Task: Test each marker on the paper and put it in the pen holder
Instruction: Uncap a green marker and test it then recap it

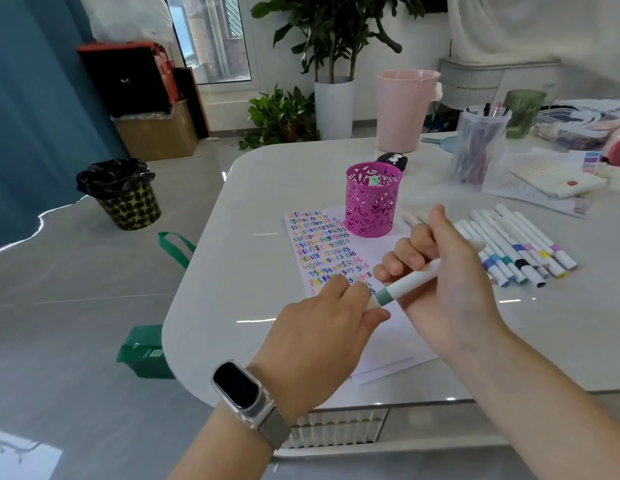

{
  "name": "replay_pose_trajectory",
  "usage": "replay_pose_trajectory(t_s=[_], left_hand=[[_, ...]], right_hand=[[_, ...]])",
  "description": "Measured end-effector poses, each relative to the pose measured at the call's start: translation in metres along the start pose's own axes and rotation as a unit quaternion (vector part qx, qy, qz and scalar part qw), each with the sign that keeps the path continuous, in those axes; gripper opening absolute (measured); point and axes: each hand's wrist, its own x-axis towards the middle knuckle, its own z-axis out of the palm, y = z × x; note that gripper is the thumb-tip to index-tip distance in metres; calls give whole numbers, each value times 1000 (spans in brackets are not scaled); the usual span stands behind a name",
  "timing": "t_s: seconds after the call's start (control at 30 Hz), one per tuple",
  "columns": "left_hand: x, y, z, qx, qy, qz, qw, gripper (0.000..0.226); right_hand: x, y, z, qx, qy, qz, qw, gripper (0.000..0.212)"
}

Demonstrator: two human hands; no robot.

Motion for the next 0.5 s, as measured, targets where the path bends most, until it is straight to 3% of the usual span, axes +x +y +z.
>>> replay_pose_trajectory(t_s=[0.1,0.27,0.4,0.5], left_hand=[[0,3,-3,-15,-15,-11,1000,44],[-2,7,-5,-128,-81,-27,988,35],[0,10,-8,-208,-67,-24,976,34],[-2,11,-5,-197,-50,-20,979,32]], right_hand=[[-1,-1,1,55,-2,27,998,53],[-3,-10,0,87,8,44,995,56],[-7,-17,1,113,0,47,992,57],[-7,-18,1,116,-3,36,993,57]])
